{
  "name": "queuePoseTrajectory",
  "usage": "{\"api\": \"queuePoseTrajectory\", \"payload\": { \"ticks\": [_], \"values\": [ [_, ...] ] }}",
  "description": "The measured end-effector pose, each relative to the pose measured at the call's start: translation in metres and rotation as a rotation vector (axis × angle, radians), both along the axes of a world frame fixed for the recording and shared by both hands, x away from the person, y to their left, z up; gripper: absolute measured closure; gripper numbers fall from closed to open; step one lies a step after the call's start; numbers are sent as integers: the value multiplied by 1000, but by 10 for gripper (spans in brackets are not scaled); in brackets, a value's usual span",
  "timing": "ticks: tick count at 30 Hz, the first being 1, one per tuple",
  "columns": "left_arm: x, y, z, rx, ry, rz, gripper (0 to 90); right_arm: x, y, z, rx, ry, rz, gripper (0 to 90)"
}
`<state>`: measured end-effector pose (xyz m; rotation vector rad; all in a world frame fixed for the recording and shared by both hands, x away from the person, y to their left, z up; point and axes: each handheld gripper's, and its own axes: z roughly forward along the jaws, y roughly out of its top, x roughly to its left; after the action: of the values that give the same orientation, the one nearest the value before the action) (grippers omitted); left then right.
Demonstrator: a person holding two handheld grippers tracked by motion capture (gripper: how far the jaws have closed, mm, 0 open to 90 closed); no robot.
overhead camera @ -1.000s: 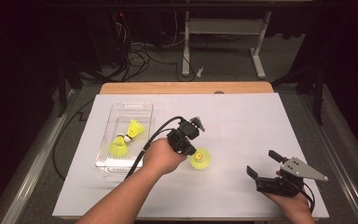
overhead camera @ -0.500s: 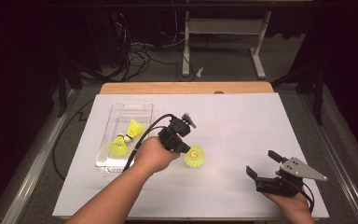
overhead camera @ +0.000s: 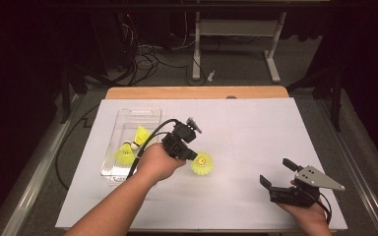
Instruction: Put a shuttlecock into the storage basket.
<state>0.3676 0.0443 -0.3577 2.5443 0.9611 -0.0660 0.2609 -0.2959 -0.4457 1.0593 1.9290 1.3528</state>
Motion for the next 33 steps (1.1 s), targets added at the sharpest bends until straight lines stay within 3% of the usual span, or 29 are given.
{"api": "queuePoseTrajectory", "payload": {
  "ticks": [15, 33],
  "values": [
    [-1, 10, 7, -28, -3, 14, 900, 0, 0, 0, 1, 0, -2, 27],
    [-4, 44, 20, -52, -19, 71, 900, 0, 1, 0, -4, 1, -1, 28]
  ]
}}
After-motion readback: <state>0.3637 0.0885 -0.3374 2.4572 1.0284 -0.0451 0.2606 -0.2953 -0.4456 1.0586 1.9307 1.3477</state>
